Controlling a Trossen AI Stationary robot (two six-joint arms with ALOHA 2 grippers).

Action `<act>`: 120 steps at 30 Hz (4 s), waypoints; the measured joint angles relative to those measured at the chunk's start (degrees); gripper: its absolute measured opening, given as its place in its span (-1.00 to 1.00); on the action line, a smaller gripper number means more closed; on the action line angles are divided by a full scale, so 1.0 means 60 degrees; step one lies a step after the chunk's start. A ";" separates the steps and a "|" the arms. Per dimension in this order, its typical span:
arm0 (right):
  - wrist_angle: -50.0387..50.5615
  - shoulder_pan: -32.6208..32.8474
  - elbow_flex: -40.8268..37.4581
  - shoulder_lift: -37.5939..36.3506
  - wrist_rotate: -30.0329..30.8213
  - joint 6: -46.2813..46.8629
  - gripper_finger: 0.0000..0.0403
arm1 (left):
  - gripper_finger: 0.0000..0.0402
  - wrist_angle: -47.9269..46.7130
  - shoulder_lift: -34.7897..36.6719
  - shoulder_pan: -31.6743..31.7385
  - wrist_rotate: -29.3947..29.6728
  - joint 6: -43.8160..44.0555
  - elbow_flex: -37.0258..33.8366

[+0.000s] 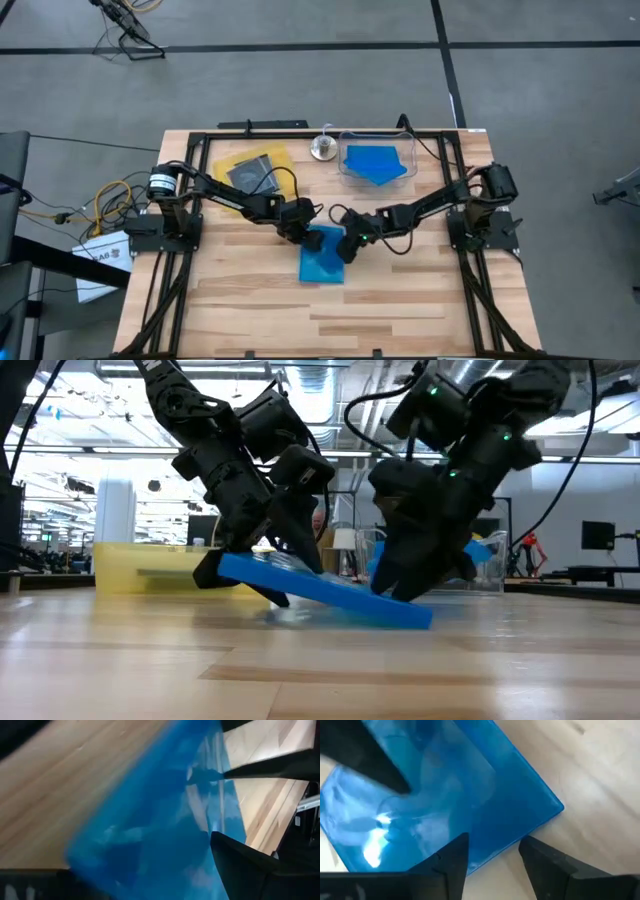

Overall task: Pick & place jewel cases by type
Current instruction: Put the blue CD case into the transparent bin

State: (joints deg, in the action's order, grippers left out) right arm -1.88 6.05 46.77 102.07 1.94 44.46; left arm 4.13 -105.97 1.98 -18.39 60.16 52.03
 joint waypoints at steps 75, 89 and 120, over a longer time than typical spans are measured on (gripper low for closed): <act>1.1611 -0.0645 0.4173 -0.6132 0.2302 -0.1250 -0.28 | -0.73 0.0927 0.2628 0.2469 0.3517 -1.2984 0.3530; 1.3946 0.0172 0.4173 -0.6075 0.3487 0.1214 -0.29 | -0.73 -0.0555 -0.1919 0.2089 0.5799 -1.4718 0.7431; 1.4279 0.0864 0.4173 -0.6085 0.4485 0.2015 -0.34 | -0.73 -0.7938 -0.5023 0.1428 0.8785 -1.5910 1.3500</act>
State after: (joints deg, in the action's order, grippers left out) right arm 83.79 11.24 71.81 65.56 28.85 56.55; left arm -43.50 -136.11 10.55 34.32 -35.30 133.03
